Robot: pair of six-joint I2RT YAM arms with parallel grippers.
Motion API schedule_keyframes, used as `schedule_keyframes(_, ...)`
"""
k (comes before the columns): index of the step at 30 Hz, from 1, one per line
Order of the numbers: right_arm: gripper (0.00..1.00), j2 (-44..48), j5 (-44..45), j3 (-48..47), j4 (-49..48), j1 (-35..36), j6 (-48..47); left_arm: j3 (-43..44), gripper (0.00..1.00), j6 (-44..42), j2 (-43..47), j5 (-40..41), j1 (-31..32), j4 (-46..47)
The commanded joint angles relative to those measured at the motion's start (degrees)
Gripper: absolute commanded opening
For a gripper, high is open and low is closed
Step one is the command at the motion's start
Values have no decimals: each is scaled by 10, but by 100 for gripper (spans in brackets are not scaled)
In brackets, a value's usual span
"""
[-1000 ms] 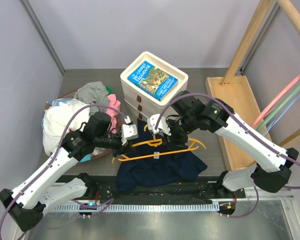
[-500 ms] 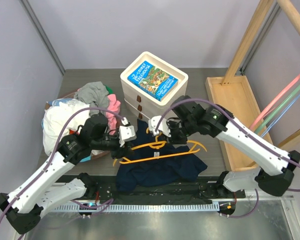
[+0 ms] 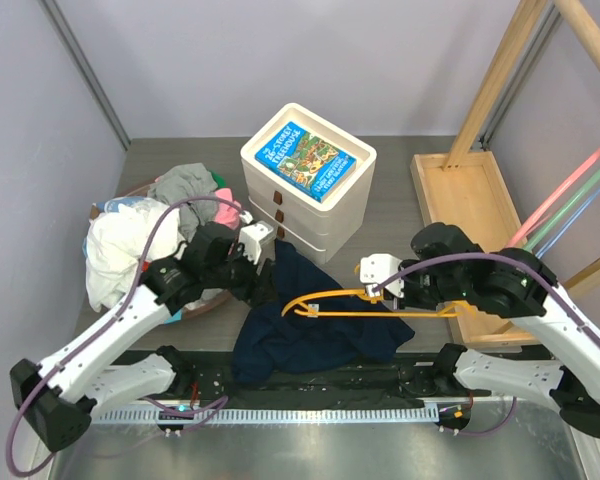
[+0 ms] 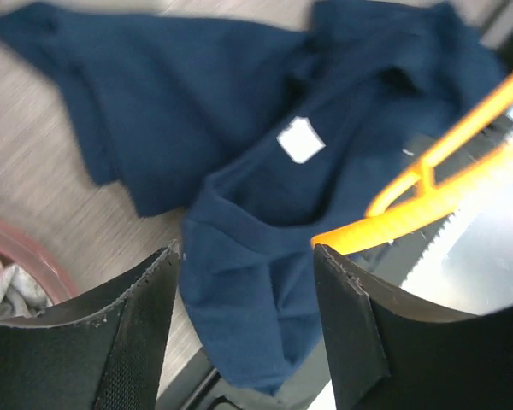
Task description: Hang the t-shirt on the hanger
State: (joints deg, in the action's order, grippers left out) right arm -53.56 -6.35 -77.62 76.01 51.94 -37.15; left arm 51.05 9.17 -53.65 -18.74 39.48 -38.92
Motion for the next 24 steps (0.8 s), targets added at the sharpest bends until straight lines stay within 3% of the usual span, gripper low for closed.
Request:
schedule_keyframes(1, 1, -8, 56, 5, 4, -1, 18, 12, 59, 88, -56, 99, 24, 32)
schedule_keyframes(5, 1, -14, 105, 26, -12, -2, 17, 13, 59, 111, -83, 178, 52, 38)
schedule_keyframes(12, 1, -13, 104, 47, -31, -2, 29, 33, 55, 120, -131, 245, 87, 37)
schedule_keyframes(20, 1, -22, 85, 42, -47, -1, 29, 50, 52, 123, -184, 259, 112, 37)
schedule_keyframes(24, 1, -27, 76, 50, -59, 0, 28, 48, 46, 125, -196, 256, 113, 38)
